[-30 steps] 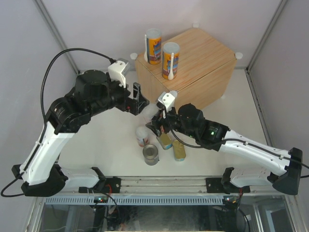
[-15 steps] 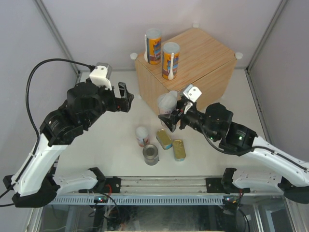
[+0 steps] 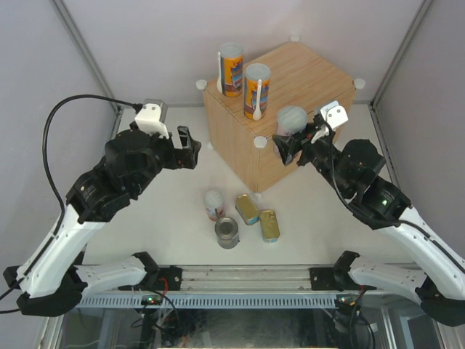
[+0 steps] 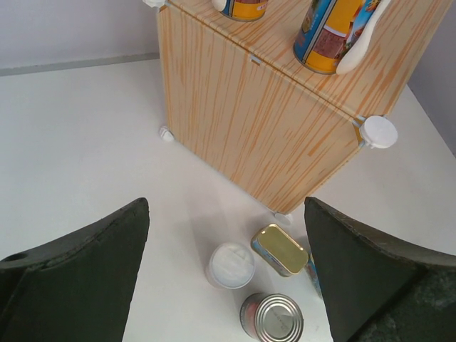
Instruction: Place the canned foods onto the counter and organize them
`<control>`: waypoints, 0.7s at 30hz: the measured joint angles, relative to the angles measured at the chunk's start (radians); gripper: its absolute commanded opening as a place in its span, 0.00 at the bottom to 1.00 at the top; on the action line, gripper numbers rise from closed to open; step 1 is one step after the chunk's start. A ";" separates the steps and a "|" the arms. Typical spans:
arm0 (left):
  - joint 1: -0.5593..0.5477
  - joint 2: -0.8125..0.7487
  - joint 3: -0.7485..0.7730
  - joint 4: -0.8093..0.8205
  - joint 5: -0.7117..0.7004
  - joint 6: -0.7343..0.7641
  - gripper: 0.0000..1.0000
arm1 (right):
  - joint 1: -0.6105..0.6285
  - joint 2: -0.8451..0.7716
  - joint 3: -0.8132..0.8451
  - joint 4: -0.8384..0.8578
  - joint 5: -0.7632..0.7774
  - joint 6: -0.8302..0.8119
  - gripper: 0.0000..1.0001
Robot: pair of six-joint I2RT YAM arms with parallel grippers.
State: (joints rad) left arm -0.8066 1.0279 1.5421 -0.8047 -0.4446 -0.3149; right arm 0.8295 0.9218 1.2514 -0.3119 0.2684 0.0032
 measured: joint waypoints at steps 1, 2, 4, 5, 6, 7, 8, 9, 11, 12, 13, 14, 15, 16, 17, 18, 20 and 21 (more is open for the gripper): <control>0.000 -0.008 -0.010 0.007 -0.001 0.000 0.93 | -0.018 0.002 0.001 0.000 -0.001 -0.001 0.00; 0.000 -0.014 -0.018 0.013 -0.001 -0.001 0.93 | -0.042 0.003 0.002 0.000 -0.004 -0.002 0.00; 0.000 -0.024 -0.034 0.023 -0.002 -0.008 0.93 | -0.091 0.011 0.006 0.000 -0.012 -0.005 0.00; 0.000 -0.030 -0.043 0.030 -0.002 -0.008 0.93 | -0.110 0.016 0.010 0.001 -0.016 -0.006 0.00; 0.000 -0.035 -0.051 0.035 -0.001 -0.010 0.93 | -0.138 0.023 0.016 0.001 -0.026 -0.006 0.00; 0.000 -0.040 -0.060 0.039 -0.001 -0.011 0.93 | -0.165 0.031 0.021 0.004 -0.035 -0.006 0.00; 0.000 -0.044 -0.067 0.042 -0.001 -0.013 0.93 | -0.189 0.039 0.024 0.010 -0.043 -0.005 0.00; 0.000 -0.048 -0.074 0.045 0.000 -0.015 0.93 | -0.209 0.046 0.027 0.011 -0.050 -0.005 0.00; 0.000 -0.056 -0.089 0.056 0.003 -0.015 0.93 | -0.260 0.066 0.037 0.021 -0.072 -0.003 0.00; 0.000 -0.060 -0.095 0.062 0.004 -0.015 0.93 | -0.277 0.075 0.040 0.029 -0.080 -0.003 0.00; 0.000 -0.064 -0.103 0.069 0.005 -0.015 0.93 | -0.296 0.088 0.048 0.034 -0.090 -0.002 0.00; 0.000 -0.069 -0.110 0.074 0.006 -0.015 0.93 | -0.310 0.101 0.055 0.038 -0.097 -0.001 0.00; 0.000 -0.075 -0.120 0.082 0.010 -0.015 0.93 | -0.325 0.119 0.066 0.047 -0.106 0.000 0.00; 0.000 -0.077 -0.123 0.088 0.012 -0.015 0.93 | -0.334 0.131 0.071 0.053 -0.113 -0.001 0.00; 0.000 -0.087 -0.138 0.094 0.016 -0.015 0.93 | -0.347 0.151 0.082 0.066 -0.123 0.000 0.00; 0.000 -0.091 -0.144 0.097 0.021 -0.015 0.93 | -0.354 0.167 0.088 0.075 -0.128 -0.001 0.00; 0.000 -0.097 -0.159 0.111 0.031 -0.016 0.93 | -0.369 0.204 0.107 0.094 -0.141 -0.001 0.00; 0.000 -0.099 -0.165 0.117 0.035 -0.016 0.93 | -0.377 0.224 0.118 0.103 -0.148 -0.001 0.00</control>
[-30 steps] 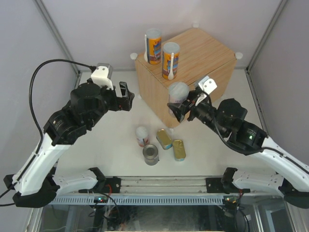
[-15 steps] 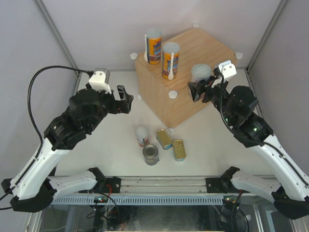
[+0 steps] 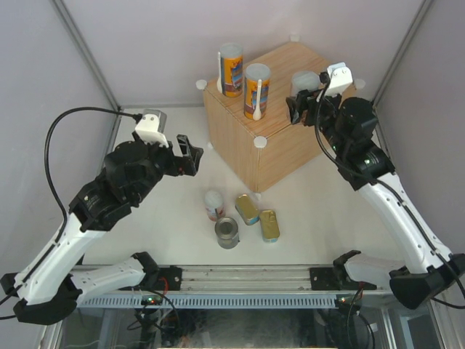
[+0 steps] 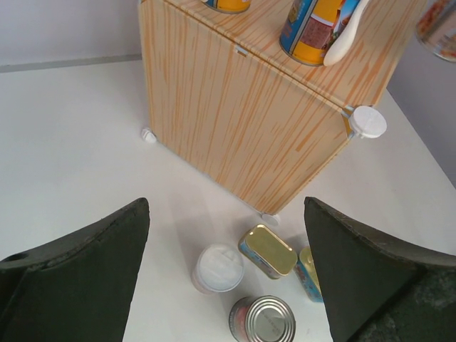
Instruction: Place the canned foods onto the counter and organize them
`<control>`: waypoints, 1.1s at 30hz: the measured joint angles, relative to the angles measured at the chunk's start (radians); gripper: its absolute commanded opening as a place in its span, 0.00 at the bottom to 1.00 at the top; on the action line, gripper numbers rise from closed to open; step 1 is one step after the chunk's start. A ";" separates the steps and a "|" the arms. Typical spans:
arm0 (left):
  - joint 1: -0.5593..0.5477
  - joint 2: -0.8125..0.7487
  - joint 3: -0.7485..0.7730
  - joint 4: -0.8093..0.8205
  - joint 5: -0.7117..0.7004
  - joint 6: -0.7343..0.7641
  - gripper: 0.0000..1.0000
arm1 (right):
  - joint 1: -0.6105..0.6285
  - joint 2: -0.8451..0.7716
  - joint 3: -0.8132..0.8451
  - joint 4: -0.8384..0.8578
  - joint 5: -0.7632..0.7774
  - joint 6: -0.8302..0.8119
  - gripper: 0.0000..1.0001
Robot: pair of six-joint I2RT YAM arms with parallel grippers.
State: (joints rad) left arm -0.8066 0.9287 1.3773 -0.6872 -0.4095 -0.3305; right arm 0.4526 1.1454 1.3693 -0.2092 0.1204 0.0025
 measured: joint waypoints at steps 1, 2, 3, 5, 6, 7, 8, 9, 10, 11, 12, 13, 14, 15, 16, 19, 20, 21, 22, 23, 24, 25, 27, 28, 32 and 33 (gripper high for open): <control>0.000 -0.002 -0.007 0.008 0.004 0.000 0.93 | -0.007 0.019 0.010 0.008 -0.010 0.000 0.00; 0.000 -0.003 -0.013 0.014 0.009 0.000 0.93 | -0.014 0.037 0.020 0.014 -0.019 0.000 0.00; 0.000 -0.005 -0.021 0.023 0.016 0.000 0.93 | -0.022 0.056 0.032 0.021 -0.027 0.000 0.00; 0.000 -0.007 -0.033 0.031 0.025 0.000 0.93 | -0.039 0.093 0.056 0.035 -0.037 0.000 0.00; 0.000 -0.008 -0.037 0.035 0.028 0.000 0.93 | -0.048 0.114 0.071 0.042 -0.044 0.000 0.00; 0.000 -0.009 -0.042 0.040 0.030 0.000 0.93 | -0.058 0.134 0.084 0.049 -0.049 0.000 0.00; 0.000 -0.009 -0.046 0.045 0.033 0.000 0.93 | -0.066 0.151 0.095 0.055 -0.055 0.000 0.00; 0.000 -0.009 -0.050 0.050 0.037 0.000 0.93 | -0.074 0.168 0.105 0.061 -0.060 0.000 0.00; 0.000 -0.009 -0.055 0.056 0.042 0.000 0.93 | -0.080 0.181 0.113 0.064 -0.064 0.000 0.00; 0.000 -0.010 -0.058 0.059 0.048 0.000 0.93 | -0.087 0.196 0.124 0.066 -0.070 0.000 0.00; 0.000 -0.010 -0.062 0.065 0.050 0.000 0.93 | -0.092 0.213 0.135 0.070 -0.075 0.000 0.00; 0.000 -0.011 -0.067 0.072 0.051 0.000 0.93 | -0.096 0.227 0.144 0.075 -0.077 0.000 0.00; 0.000 -0.013 -0.071 0.076 0.054 0.000 0.93 | -0.101 0.249 0.160 0.080 -0.082 -0.001 0.00; 0.000 -0.015 -0.075 0.081 0.056 0.001 0.93 | -0.106 0.269 0.173 0.088 -0.087 -0.001 0.00; 0.000 -0.016 -0.078 0.085 0.057 0.001 0.93 | -0.109 0.287 0.185 0.094 -0.092 -0.002 0.00; 0.000 -0.020 -0.090 0.101 0.062 0.001 0.92 | -0.122 0.348 0.232 0.101 -0.111 -0.003 0.00; 0.000 -0.020 -0.092 0.105 0.066 0.001 0.93 | -0.125 0.365 0.246 0.102 -0.115 -0.003 0.00; 0.000 -0.020 -0.094 0.107 0.070 0.001 0.92 | -0.129 0.385 0.265 0.101 -0.120 -0.003 0.00; 0.000 -0.020 -0.095 0.109 0.074 0.001 0.92 | -0.134 0.404 0.283 0.101 -0.125 -0.003 0.00; 0.000 -0.019 -0.095 0.110 0.076 0.002 0.92 | -0.139 0.423 0.305 0.101 -0.130 -0.003 0.00; 0.000 -0.019 -0.095 0.113 0.077 0.001 0.92 | -0.144 0.442 0.325 0.102 -0.138 -0.003 0.00; 0.000 -0.019 -0.096 0.117 0.078 0.001 0.93 | -0.149 0.461 0.345 0.101 -0.147 -0.003 0.00; 0.000 -0.019 -0.099 0.127 0.081 0.001 0.93 | -0.155 0.492 0.382 0.103 -0.161 -0.003 0.00; 0.000 -0.018 -0.101 0.130 0.081 0.002 0.93 | -0.163 0.508 0.401 0.100 -0.168 -0.003 0.00; 0.000 -0.013 -0.106 0.137 0.082 0.002 0.93 | -0.182 0.584 0.499 0.097 -0.226 0.001 0.00; 0.000 -0.010 -0.106 0.140 0.083 0.002 0.93 | -0.186 0.599 0.517 0.094 -0.241 0.002 0.00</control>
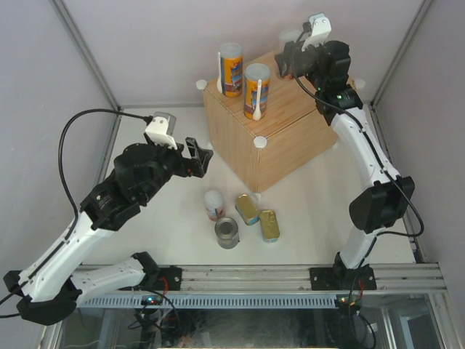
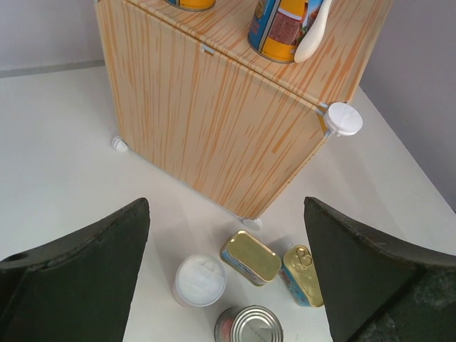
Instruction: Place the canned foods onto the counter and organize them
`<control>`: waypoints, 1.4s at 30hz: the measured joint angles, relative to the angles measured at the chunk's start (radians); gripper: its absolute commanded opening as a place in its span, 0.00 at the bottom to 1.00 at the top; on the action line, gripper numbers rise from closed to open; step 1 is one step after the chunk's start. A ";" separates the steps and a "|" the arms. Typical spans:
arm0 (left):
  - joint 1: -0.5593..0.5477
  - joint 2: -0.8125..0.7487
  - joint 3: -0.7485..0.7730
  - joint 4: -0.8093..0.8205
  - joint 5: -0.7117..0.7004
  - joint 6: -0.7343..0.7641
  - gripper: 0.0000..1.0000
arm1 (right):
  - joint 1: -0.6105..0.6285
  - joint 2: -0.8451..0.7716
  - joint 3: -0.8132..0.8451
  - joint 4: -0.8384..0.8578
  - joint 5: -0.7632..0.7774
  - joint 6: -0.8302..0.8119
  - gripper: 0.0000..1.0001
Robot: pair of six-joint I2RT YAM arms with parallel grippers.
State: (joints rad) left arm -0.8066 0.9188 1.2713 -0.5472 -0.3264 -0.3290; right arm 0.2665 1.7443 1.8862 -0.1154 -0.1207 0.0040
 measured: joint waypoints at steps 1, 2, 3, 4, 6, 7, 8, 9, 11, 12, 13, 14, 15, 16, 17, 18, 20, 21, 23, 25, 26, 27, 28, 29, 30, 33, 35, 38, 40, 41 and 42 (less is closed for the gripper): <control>0.000 0.002 0.000 0.002 0.001 0.000 0.92 | -0.006 0.021 0.029 -0.008 -0.021 0.001 0.00; 0.000 0.004 -0.002 0.004 0.001 0.000 0.93 | -0.010 0.036 0.047 -0.010 -0.035 0.002 0.00; 0.000 0.005 -0.003 0.007 0.001 0.000 0.92 | -0.014 0.054 0.072 -0.017 -0.055 0.003 0.00; 0.000 0.006 -0.007 0.009 0.001 0.000 0.93 | -0.018 0.071 0.093 -0.019 -0.072 0.005 0.00; 0.000 0.010 -0.011 0.011 0.001 0.000 0.92 | -0.025 0.104 0.134 -0.022 -0.109 0.011 0.00; 0.000 0.011 -0.013 0.013 0.001 0.000 0.92 | -0.029 0.119 0.153 -0.025 -0.127 0.014 0.00; 0.000 0.013 -0.015 0.014 0.001 0.000 0.93 | -0.031 0.130 0.168 -0.027 -0.142 0.016 0.00; 0.000 0.015 -0.016 0.014 0.001 0.000 0.92 | -0.032 0.143 0.185 -0.035 -0.156 0.018 0.00; 0.000 0.019 -0.016 0.014 0.001 0.000 0.92 | -0.035 0.163 0.213 -0.050 -0.181 0.021 0.00; 0.000 0.019 -0.016 0.014 0.001 0.000 0.93 | -0.036 0.174 0.228 -0.058 -0.192 0.022 0.00; 0.000 0.019 -0.016 0.014 0.001 0.000 0.92 | -0.036 0.183 0.239 -0.062 -0.200 0.022 0.00; 0.000 0.019 -0.016 0.015 0.001 0.000 0.92 | -0.036 0.192 0.250 -0.064 -0.208 0.023 0.00; 0.000 0.019 -0.016 0.016 0.001 0.000 0.92 | -0.035 0.200 0.258 -0.064 -0.217 0.023 0.00; 0.000 0.019 -0.016 0.016 0.001 0.000 0.93 | -0.035 0.208 0.267 -0.068 -0.227 0.024 0.00; 0.000 0.019 -0.016 0.016 0.001 0.000 0.92 | -0.035 0.217 0.275 -0.071 -0.232 0.025 0.00; 0.000 0.019 -0.016 0.018 0.001 0.000 0.92 | -0.034 0.225 0.285 -0.074 -0.236 0.026 0.00; 0.000 0.019 -0.016 0.026 0.001 0.000 0.93 | -0.032 0.246 0.308 -0.076 -0.242 0.027 0.00; 0.000 0.019 -0.016 0.029 0.001 0.000 0.93 | -0.030 0.260 0.322 -0.076 -0.245 0.027 0.00; 0.000 0.019 -0.016 0.035 0.002 0.001 0.93 | -0.028 0.280 0.336 -0.076 -0.249 0.027 0.00; 0.000 0.020 -0.021 0.045 0.002 0.005 0.93 | -0.024 0.298 0.348 -0.079 -0.254 0.027 0.00; 0.000 0.020 -0.023 0.048 0.002 0.007 0.92 | -0.022 0.309 0.356 -0.079 -0.256 0.028 0.00; 0.000 0.021 -0.027 0.052 0.003 0.008 0.92 | -0.021 0.319 0.362 -0.080 -0.257 0.028 0.00; 0.000 0.023 -0.030 0.053 0.006 0.008 0.93 | -0.018 0.328 0.369 -0.080 -0.257 0.029 0.00; 0.000 0.025 -0.033 0.054 0.008 0.008 0.93 | -0.017 0.335 0.373 -0.081 -0.257 0.029 0.00; 0.000 0.028 -0.034 0.054 0.010 0.009 0.92 | -0.016 0.341 0.378 -0.082 -0.258 0.029 0.00; 0.000 0.034 -0.042 0.066 0.017 0.010 0.92 | -0.009 0.362 0.391 -0.085 -0.260 0.029 0.00; 0.000 0.035 -0.050 0.072 0.020 0.010 0.92 | -0.005 0.374 0.404 -0.086 -0.260 0.029 0.00; 0.000 0.039 -0.062 0.082 0.027 0.010 0.92 | 0.003 0.394 0.425 -0.089 -0.259 0.029 0.00; 0.000 0.041 -0.068 0.088 0.031 0.009 0.92 | 0.009 0.407 0.439 -0.090 -0.259 0.028 0.00; 0.000 0.041 -0.071 0.092 0.034 0.009 0.92 | 0.012 0.413 0.444 -0.090 -0.259 0.026 0.00; 0.000 0.042 -0.073 0.097 0.035 0.009 0.92 | 0.015 0.417 0.447 -0.090 -0.259 0.025 0.00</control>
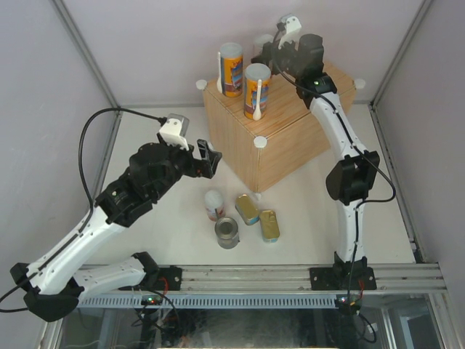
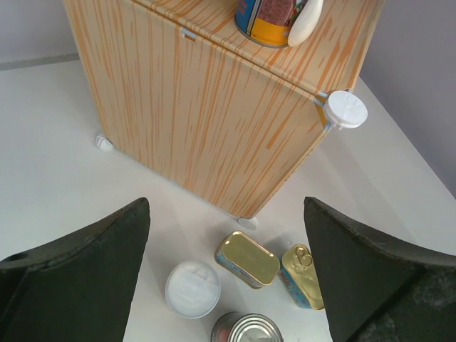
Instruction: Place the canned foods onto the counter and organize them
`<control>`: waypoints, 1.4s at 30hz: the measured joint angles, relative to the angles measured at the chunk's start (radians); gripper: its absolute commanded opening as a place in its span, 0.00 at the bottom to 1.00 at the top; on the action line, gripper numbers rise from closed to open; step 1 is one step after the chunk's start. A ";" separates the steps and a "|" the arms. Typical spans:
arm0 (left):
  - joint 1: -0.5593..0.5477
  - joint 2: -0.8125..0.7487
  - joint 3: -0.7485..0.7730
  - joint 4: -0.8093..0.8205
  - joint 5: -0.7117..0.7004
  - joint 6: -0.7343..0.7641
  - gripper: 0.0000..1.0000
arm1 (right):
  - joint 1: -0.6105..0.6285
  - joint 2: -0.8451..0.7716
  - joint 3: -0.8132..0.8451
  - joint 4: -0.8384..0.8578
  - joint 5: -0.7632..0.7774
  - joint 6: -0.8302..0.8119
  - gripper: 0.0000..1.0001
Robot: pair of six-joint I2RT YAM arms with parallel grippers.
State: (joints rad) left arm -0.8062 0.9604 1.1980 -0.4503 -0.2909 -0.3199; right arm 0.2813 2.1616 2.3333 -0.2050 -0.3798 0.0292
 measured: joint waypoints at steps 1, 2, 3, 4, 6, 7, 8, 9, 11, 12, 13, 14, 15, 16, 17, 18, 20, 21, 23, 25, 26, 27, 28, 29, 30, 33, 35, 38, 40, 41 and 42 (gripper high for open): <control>0.000 0.000 -0.002 0.002 0.003 0.000 0.92 | 0.002 0.003 0.000 0.000 0.000 -0.002 0.00; 0.000 0.000 -0.005 0.004 0.004 0.000 0.92 | 0.004 0.005 0.000 -0.002 0.000 -0.005 0.00; 0.000 0.000 -0.006 0.006 0.006 0.000 0.92 | 0.005 0.008 0.000 -0.001 0.001 -0.008 0.00; 0.000 0.000 -0.008 0.008 0.007 0.000 0.92 | 0.007 0.009 0.000 -0.001 0.003 -0.009 0.00; 0.000 0.000 -0.011 0.010 0.007 0.000 0.92 | 0.007 0.011 0.004 0.000 0.004 -0.014 0.00; 0.000 0.000 -0.012 0.013 0.007 0.000 0.92 | 0.007 0.012 0.007 0.000 0.005 -0.016 0.00; 0.000 0.000 -0.013 0.014 0.007 0.000 0.92 | 0.007 0.014 0.011 -0.001 0.005 -0.018 0.00; 0.000 0.000 -0.013 0.015 0.007 0.000 0.92 | 0.007 0.016 0.016 -0.001 0.007 -0.020 0.00; 0.001 0.000 -0.013 0.017 0.007 0.000 0.92 | 0.007 0.019 0.017 0.000 0.009 -0.023 0.00; 0.001 0.000 -0.013 0.018 0.007 0.000 0.92 | 0.007 0.020 0.017 0.000 0.011 -0.024 0.00; 0.002 0.000 -0.014 0.020 0.007 0.001 0.92 | 0.007 0.021 0.017 0.000 0.012 -0.026 0.00; 0.002 0.000 -0.014 0.020 0.007 0.001 0.92 | 0.006 0.023 0.017 0.000 0.012 -0.027 0.00; 0.002 0.000 -0.015 0.021 0.007 0.001 0.92 | 0.006 0.023 0.017 0.000 0.012 -0.028 0.00; 0.004 0.000 -0.017 0.023 0.008 0.002 0.92 | 0.006 0.023 0.017 0.000 0.013 -0.030 0.00; 0.005 0.000 -0.019 0.023 0.008 0.002 0.92 | 0.007 0.023 0.018 0.000 0.013 -0.032 0.00; 0.006 0.000 -0.020 0.023 0.008 0.005 0.92 | 0.008 0.023 0.018 0.000 0.014 -0.034 0.00; 0.008 0.000 -0.022 0.022 0.008 0.008 0.92 | 0.008 0.023 0.018 0.000 0.015 -0.035 0.03; 0.009 0.000 -0.022 0.023 0.008 0.009 0.92 | 0.009 0.023 0.018 0.000 0.016 -0.037 0.06; 0.010 0.000 -0.023 0.023 0.010 0.009 0.92 | 0.010 0.023 0.018 0.000 0.016 -0.040 0.15; 0.012 0.000 -0.024 0.023 0.010 0.009 0.92 | 0.010 0.023 0.018 0.000 0.019 -0.043 0.25; 0.012 0.000 -0.024 0.023 0.011 0.009 0.92 | 0.011 0.023 0.018 0.000 0.020 -0.045 0.30; 0.013 0.000 -0.024 0.023 0.011 0.009 0.92 | 0.011 0.023 0.018 0.000 0.022 -0.046 0.35; 0.014 -0.001 -0.024 0.023 0.011 0.009 0.92 | 0.013 0.023 0.018 0.000 0.024 -0.048 0.42; 0.015 -0.001 -0.024 0.023 0.011 0.009 0.92 | 0.014 0.023 0.018 0.000 0.026 -0.050 0.46; 0.016 -0.001 -0.024 0.023 0.012 0.010 0.92 | 0.015 0.023 0.018 0.000 0.028 -0.051 0.51; 0.019 -0.001 -0.025 0.023 0.015 0.010 0.92 | 0.016 0.023 0.018 0.000 0.031 -0.055 0.58; 0.020 -0.002 -0.025 0.023 0.016 0.010 0.92 | 0.016 0.023 0.018 0.000 0.032 -0.056 0.59; 0.021 -0.007 -0.028 0.022 0.018 0.010 0.92 | 0.016 0.023 0.018 0.000 0.034 -0.058 0.65; 0.021 -0.008 -0.030 0.023 0.019 0.009 0.92 | 0.016 0.023 0.018 0.000 0.035 -0.059 0.67; 0.021 -0.009 -0.032 0.023 0.021 0.009 0.92 | 0.016 0.023 0.018 0.000 0.036 -0.059 0.68; 0.022 -0.009 -0.033 0.023 0.025 0.009 0.92 | 0.016 0.023 0.018 0.000 0.037 -0.060 0.71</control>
State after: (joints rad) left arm -0.7845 0.9516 1.1648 -0.4278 -0.2661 -0.3107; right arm 0.2977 2.1845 2.3508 -0.2054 -0.3428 -0.0303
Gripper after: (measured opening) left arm 0.924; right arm 0.670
